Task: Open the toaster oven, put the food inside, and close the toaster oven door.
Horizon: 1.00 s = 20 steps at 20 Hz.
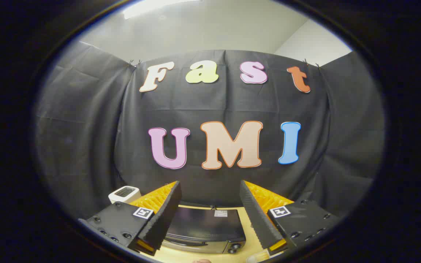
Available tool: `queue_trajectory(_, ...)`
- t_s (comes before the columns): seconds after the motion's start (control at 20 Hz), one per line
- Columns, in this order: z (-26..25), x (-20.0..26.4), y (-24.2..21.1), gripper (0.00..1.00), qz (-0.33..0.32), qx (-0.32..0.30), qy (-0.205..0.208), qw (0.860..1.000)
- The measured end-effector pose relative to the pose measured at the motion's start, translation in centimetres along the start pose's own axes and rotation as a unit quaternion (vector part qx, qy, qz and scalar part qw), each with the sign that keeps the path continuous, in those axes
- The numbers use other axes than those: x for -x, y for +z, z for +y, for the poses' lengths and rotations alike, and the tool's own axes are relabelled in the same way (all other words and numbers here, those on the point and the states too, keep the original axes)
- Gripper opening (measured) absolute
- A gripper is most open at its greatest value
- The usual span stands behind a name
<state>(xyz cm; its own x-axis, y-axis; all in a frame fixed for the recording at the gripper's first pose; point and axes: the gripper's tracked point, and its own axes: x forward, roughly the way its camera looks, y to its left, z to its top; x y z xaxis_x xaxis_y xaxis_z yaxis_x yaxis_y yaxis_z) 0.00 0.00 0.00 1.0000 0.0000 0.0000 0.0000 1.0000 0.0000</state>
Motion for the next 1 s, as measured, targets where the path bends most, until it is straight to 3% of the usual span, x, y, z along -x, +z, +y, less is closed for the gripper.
queue_trajectory(0.7, 3.8, -2.4, -0.8, 0.99, 0.005, 0.006, -0.013, 1.000)
queue_trajectory(1.0, 4.7, -4.0, -6.9, 0.99, 0.047, -0.006, -0.018, 0.999)
